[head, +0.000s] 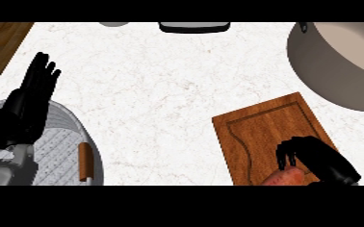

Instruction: Pick the sweet potato from the cutting board and place it in the pot

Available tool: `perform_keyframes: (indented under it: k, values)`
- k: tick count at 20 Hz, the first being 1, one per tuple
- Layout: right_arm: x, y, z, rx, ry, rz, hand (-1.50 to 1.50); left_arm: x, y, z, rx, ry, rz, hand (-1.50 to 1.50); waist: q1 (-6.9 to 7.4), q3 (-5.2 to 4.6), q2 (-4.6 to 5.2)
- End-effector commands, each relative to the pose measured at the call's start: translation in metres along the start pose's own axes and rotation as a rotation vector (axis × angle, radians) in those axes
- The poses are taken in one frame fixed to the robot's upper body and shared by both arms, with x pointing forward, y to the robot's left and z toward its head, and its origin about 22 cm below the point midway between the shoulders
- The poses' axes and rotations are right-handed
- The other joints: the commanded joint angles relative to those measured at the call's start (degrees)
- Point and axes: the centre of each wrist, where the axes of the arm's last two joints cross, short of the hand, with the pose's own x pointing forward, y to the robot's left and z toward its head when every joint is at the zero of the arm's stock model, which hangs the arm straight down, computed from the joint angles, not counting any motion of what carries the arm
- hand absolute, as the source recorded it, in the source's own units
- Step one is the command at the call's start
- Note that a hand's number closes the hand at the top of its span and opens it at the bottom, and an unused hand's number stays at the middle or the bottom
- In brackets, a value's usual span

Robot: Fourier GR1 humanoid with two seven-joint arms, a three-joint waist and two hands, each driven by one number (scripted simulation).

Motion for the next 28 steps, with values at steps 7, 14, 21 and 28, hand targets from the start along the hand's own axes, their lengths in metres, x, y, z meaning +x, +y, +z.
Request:
perform_keyframes:
  k: [7, 14, 21, 28]
  values:
    - [-0.026, -0.017, 0.085, 0.224, -0.538, 0.317, 1.5, 0.001, 0.0, -0.008, 0.031, 0.003, 0.022, 0.0, -2.66, -0.02, -0.08]
    - [-0.044, -0.073, 0.106, -0.286, -0.575, 0.048, 1.5, 0.004, 0.008, -0.005, 0.047, 0.006, 0.001, 0.0, -3.12, -0.11, -0.19]
    - [-0.064, -0.139, 0.144, -0.591, -0.547, -0.131, 1.5, 0.002, 0.011, -0.006, 0.032, -0.016, 0.005, 0.0, -1.35, -0.23, 0.09]
    - [-0.109, -0.179, 0.169, -0.742, -0.413, -0.226, 1.5, 0.0, -0.022, -0.014, -0.018, -0.023, 0.001, 0.0, 1.08, -0.11, 0.72]
